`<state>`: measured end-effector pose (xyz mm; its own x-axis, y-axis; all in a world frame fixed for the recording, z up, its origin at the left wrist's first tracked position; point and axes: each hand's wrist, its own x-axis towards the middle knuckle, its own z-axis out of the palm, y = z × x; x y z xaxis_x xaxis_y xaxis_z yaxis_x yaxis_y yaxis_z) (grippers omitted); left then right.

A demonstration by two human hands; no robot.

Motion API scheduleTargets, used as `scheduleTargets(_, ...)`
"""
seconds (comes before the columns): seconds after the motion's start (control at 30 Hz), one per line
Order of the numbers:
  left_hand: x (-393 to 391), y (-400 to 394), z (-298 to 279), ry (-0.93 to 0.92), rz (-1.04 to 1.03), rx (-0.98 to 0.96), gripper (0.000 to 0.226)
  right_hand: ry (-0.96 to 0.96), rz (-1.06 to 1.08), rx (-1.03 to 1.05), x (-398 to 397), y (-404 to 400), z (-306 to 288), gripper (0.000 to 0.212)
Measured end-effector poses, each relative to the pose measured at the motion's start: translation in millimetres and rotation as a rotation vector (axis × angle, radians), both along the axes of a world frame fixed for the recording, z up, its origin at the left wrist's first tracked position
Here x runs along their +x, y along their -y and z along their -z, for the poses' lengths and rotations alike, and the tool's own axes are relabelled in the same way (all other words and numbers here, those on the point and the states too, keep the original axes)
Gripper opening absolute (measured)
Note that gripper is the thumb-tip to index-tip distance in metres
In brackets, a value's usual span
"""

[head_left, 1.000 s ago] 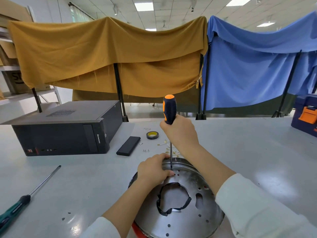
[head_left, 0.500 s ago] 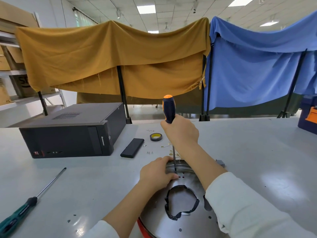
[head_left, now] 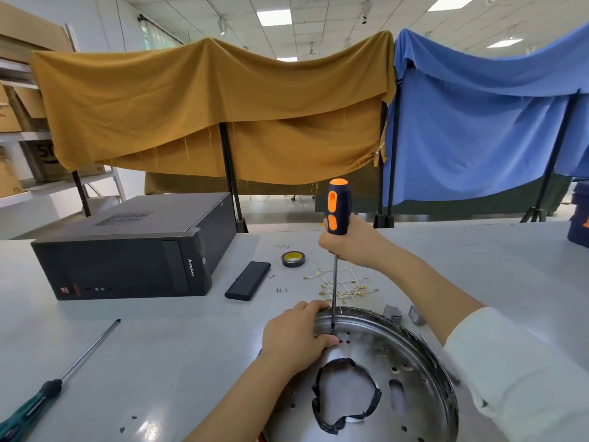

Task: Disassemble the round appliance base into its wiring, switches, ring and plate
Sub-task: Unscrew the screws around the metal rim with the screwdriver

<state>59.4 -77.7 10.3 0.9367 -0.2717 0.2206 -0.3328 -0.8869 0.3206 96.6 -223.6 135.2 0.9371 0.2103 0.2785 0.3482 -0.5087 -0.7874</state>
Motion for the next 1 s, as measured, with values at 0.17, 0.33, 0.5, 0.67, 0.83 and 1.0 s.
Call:
scheduleTargets(0.17,-0.9,-0.1,-0.9,-0.010,-0.002,-0.015,0.054,0.112,0.149,-0.125,-4.2,2.7,4.1,0.027)
scheduleTargets(0.33,-0.5,0.3,-0.9,-0.017,0.008,-0.025,0.054,0.128,0.289,0.411,-13.1,-22.6,8.5,0.033)
scheduleTargets(0.5,-0.9,-0.1,-0.5,-0.021,0.011,-0.021,0.054,0.020,0.113,0.690,-14.2,-28.4,2.8,0.024)
scheduleTargets(0.67,-0.6,-0.8,-0.9,-0.015,0.016,-0.030,0.054,-0.180,-0.430,0.668,-14.9,-7.7,1.5,0.030)
scheduleTargets(0.83,1.2,-0.7,1.4,-0.012,0.018,-0.037,0.055,0.139,0.185,0.454,-24.9,-16.8,2.1,0.030)
scheduleTargets(1.0,1.5,-0.3,2.4,-0.023,0.017,-0.048,0.054,0.268,0.277,0.507,-28.5,-31.8,8.3,0.019)
